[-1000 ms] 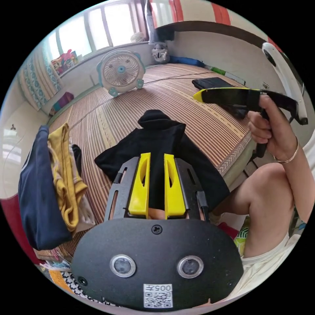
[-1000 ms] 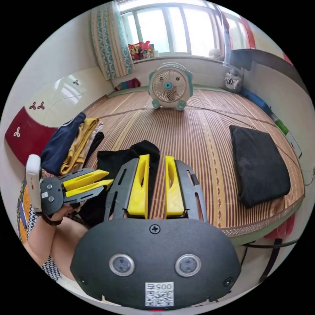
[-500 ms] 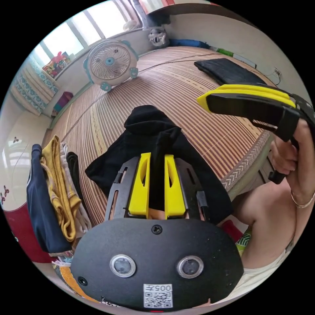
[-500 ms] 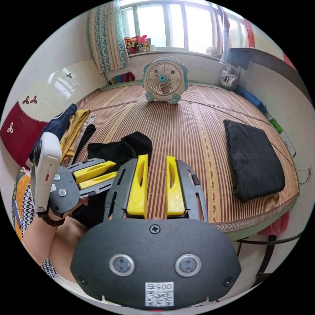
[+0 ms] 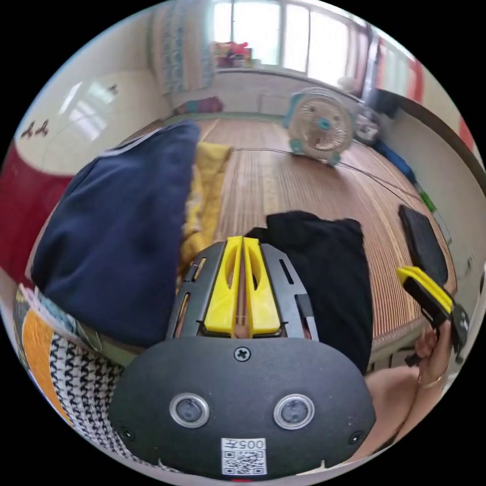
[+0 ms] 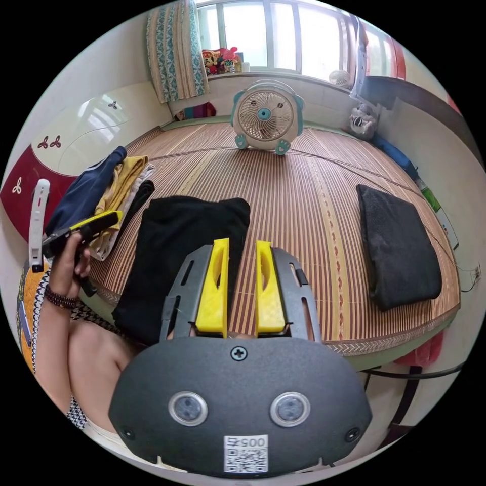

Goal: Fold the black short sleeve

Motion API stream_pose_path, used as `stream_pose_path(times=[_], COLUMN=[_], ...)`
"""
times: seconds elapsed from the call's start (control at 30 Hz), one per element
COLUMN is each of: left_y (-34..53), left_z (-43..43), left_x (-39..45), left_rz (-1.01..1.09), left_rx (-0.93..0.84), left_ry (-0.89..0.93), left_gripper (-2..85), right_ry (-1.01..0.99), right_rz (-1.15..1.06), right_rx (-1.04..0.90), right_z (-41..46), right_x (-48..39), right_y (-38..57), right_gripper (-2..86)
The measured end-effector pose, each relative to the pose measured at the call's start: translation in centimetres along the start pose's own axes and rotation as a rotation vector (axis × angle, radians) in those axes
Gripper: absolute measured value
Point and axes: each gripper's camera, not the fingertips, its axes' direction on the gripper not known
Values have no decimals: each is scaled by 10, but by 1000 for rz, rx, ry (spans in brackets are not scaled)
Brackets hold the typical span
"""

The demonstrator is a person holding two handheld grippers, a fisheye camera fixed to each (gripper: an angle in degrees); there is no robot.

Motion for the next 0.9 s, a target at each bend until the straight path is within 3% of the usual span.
stream_pose_path(times=[0.1,0.43,0.63,0.9], left_y=[7,65,96,135], left_z=[-5,-26,-45,-49], left_x=[-9,56,37,33], left_rz=[24,434,360,376], left_rx=[-1,-22,-8,-79], left_ry=[150,114,216,197], left_gripper=[-2,40,54,90], right_ry=[-15,14,-2,-95], right_rz=[4,-23,-39,29], right_rx=[-16,-42,-14,31], right_z=[5,6,-16,-44], right_x=[-1,2,20,51], right_y=[-4,5,27,62], right_gripper=[75,77,79,80])
